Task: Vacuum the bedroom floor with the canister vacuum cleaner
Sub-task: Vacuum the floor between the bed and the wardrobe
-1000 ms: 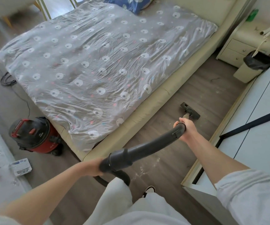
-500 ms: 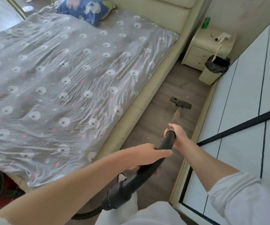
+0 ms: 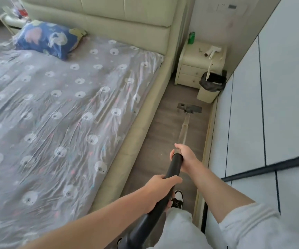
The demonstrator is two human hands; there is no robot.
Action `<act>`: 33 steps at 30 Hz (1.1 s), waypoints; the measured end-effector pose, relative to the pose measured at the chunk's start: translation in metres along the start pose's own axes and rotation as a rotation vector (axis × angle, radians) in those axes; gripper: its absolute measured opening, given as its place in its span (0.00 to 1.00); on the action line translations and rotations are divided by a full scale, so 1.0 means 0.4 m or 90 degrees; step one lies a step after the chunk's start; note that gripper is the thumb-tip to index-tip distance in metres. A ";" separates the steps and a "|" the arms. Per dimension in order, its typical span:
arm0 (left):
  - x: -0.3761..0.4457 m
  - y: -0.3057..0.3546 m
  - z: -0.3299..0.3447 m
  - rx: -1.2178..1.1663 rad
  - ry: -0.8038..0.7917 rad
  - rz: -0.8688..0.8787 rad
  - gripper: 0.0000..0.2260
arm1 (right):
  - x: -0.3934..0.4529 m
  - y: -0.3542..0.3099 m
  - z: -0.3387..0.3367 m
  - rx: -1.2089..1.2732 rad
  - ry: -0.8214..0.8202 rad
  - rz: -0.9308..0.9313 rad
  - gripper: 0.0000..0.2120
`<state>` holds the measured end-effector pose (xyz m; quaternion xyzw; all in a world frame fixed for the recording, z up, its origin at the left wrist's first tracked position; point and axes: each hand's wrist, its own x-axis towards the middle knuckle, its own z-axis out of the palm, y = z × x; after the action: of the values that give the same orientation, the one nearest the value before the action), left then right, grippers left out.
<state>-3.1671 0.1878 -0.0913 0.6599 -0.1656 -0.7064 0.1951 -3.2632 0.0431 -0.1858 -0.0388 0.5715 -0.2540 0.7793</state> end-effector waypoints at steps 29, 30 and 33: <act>0.494 0.457 -0.189 0.029 0.074 -0.064 0.15 | 0.460 -0.353 0.312 -0.234 0.122 0.138 0.17; 0.511 0.468 -0.190 0.031 0.075 -0.075 0.15 | 0.475 -0.367 0.315 -0.241 0.123 0.145 0.17; 0.575 0.514 -0.190 0.033 0.072 -0.091 0.15 | 0.537 -0.415 0.318 -0.254 0.119 0.138 0.17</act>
<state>-3.0917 -0.1027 -0.1957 0.7136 -0.1251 -0.6757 0.1363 -3.1591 -0.2249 -0.2708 -0.1069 0.6809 -0.0532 0.7225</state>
